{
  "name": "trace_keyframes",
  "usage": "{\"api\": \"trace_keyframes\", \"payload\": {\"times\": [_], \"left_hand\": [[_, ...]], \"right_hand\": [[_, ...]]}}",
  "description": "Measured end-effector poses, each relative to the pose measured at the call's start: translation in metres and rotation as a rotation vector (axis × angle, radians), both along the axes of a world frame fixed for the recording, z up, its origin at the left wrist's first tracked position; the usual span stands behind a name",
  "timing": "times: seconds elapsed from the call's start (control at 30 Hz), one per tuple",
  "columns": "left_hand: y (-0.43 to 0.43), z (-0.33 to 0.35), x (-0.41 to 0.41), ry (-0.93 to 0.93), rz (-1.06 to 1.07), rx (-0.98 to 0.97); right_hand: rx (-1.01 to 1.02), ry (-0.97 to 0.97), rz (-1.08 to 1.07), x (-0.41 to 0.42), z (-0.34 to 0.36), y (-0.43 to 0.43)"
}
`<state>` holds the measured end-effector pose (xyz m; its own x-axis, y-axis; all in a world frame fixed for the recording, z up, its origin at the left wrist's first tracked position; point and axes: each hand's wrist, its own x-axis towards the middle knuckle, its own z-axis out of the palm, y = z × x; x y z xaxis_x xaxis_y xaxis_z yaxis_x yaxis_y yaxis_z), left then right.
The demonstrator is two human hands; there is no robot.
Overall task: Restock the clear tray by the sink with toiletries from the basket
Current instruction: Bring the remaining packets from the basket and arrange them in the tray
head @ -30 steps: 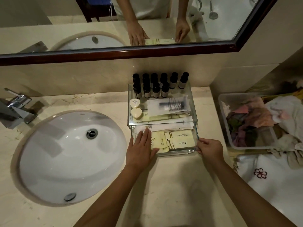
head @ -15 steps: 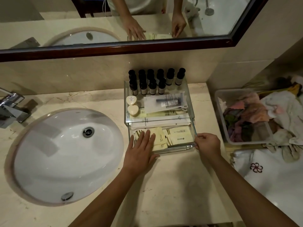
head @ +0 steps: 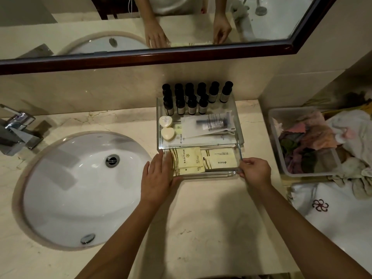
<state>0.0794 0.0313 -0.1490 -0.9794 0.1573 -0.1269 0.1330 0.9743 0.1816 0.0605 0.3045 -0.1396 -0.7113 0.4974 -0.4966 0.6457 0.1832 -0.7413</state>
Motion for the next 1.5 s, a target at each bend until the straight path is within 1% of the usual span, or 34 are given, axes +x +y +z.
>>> {"api": "trace_keyframes", "payload": {"times": [0.07, 0.13, 0.17, 0.23, 0.3, 0.37, 0.4, 0.47, 0.53, 0.57, 0.67, 0.8, 1.0, 1.07, 1.17, 1.2, 1.37, 1.5], "left_hand": [[0.000, 0.003, 0.004, -0.045, 0.184, 0.169], [0.002, 0.007, 0.005, -0.140, 0.419, 0.384], [0.003, 0.009, 0.005, -0.161, 0.495, 0.470], [0.007, 0.013, 0.005, -0.140, 0.534, 0.541], [0.009, 0.016, 0.004, -0.145, 0.525, 0.526], [0.010, 0.020, 0.002, -0.125, 0.486, 0.454], [0.009, 0.021, 0.003, -0.061, 0.409, 0.374], [0.005, 0.019, 0.004, 0.120, 0.187, 0.188], [0.003, 0.014, 0.004, 0.276, 0.063, 0.111], [0.003, 0.014, 0.003, 0.290, 0.051, 0.115], [0.004, 0.017, -0.003, 0.196, 0.076, 0.212], [0.000, 0.016, -0.010, -0.016, 0.125, 0.338], [0.003, 0.017, -0.011, -0.016, 0.096, 0.355], [0.007, 0.015, -0.011, -0.043, 0.148, 0.423], [0.010, 0.016, -0.013, -0.044, 0.282, 0.580], [0.010, 0.015, -0.015, -0.043, 0.297, 0.594], [0.012, 0.016, -0.023, -0.072, 0.316, 0.540], [0.009, 0.018, -0.024, -0.035, 0.185, 0.404]], "right_hand": [[-0.060, -0.007, -0.017, 0.000, 0.001, 0.002], [-0.155, 0.013, 0.002, 0.006, 0.002, 0.005], [-0.193, 0.029, 0.041, 0.011, 0.003, 0.006], [-0.226, 0.046, 0.155, 0.022, 0.007, 0.004], [-0.217, 0.050, 0.227, 0.025, 0.012, -0.001], [-0.139, 0.072, 0.264, 0.023, 0.015, -0.006], [-0.107, 0.080, 0.271, 0.021, 0.017, -0.008], [-0.086, 0.089, 0.262, 0.018, 0.019, -0.011], [-0.080, 0.091, 0.261, 0.017, 0.020, -0.013], [-0.078, 0.091, 0.262, 0.017, 0.022, -0.014], [-0.074, 0.093, 0.257, 0.017, 0.024, -0.014], [-0.077, 0.098, 0.246, 0.018, 0.025, -0.016], [-0.069, 0.086, 0.243, 0.017, 0.029, -0.018], [-0.067, 0.082, 0.237, 0.017, 0.030, -0.018], [-0.071, 0.071, 0.235, 0.016, 0.029, -0.018], [-0.071, 0.069, 0.232, 0.016, 0.029, -0.018], [-0.072, 0.063, 0.217, 0.016, 0.030, -0.019], [-0.070, 0.060, 0.220, 0.016, 0.030, -0.018]]}}
